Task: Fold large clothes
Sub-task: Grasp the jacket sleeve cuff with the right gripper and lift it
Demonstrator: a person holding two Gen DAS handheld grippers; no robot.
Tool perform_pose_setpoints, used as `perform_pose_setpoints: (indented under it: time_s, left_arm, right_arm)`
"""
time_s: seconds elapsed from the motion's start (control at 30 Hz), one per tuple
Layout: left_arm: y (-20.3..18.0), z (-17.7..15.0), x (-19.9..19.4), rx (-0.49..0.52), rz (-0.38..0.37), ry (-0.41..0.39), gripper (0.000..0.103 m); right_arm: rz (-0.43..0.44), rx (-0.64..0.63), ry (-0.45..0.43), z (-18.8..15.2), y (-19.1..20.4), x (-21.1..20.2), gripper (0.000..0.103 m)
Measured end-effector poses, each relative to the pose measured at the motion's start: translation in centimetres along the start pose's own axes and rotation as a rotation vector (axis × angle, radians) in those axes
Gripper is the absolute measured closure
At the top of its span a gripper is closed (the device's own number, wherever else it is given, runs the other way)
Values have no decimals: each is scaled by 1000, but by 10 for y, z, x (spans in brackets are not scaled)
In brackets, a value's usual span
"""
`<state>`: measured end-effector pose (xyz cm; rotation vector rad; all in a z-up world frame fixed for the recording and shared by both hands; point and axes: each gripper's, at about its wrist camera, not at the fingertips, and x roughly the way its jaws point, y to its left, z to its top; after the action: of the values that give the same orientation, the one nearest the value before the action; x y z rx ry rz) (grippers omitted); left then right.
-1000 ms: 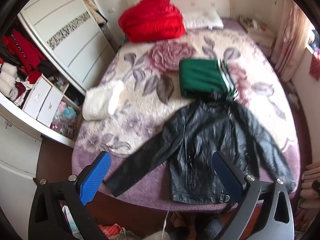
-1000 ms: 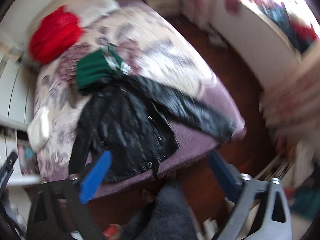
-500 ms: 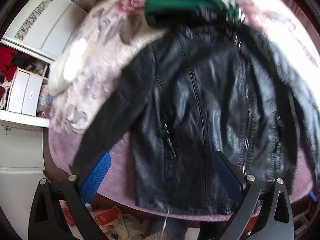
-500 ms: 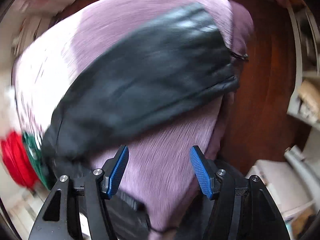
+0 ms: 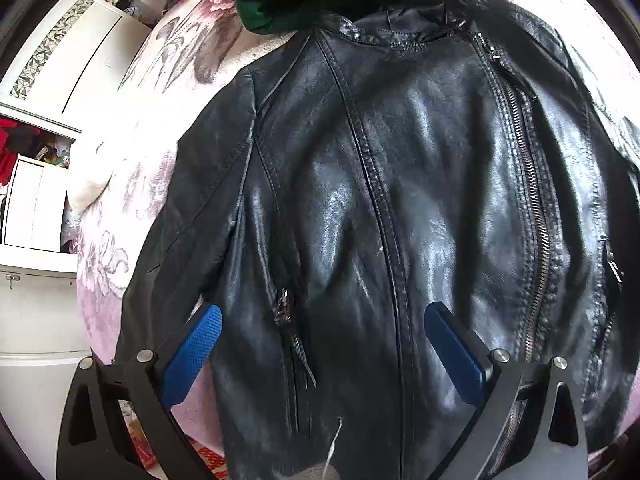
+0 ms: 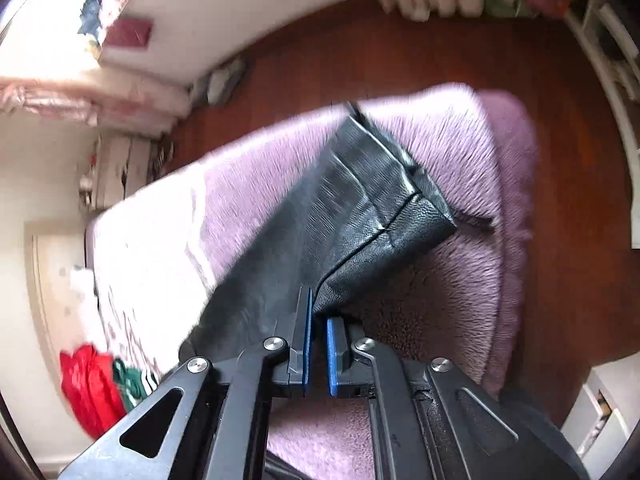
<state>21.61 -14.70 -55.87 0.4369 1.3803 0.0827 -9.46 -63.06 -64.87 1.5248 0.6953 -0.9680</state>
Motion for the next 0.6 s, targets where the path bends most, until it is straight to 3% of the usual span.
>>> perform_pose_setpoints:
  time_s: [0.07, 0.13, 0.27, 0.33, 0.47, 0.53, 0.57, 0.6]
  left_arm:
    - [-2, -1, 10, -4, 1, 15, 0]
    - [-3, -3, 18, -9, 4, 33, 0]
    - [-7, -5, 30, -17, 4, 44, 0]
    - [-9, -6, 34, -23, -3, 47, 0]
    - [-13, -6, 50, -22, -22, 58, 0]
    - [-15, -7, 57, -20, -28, 60, 0]
    - [-15, -5, 60, -27, -32, 59, 0]
    - [-14, -6, 62, -38, -40, 61, 0]
  right_arm:
    - [41, 51, 115, 3, -20, 36, 58]
    - [146, 130, 158, 1, -37, 67, 58]
    - [289, 202, 75, -7, -41, 77, 56]
    - [402, 232, 34, -6, -33, 84, 56]
    - [421, 290, 2, -4, -27, 121, 53]
    - [410, 308, -21, -6, -19, 129, 66]
    - [390, 311, -26, -6, -16, 130, 91]
    - [389, 310, -36, -9, -12, 130, 97]
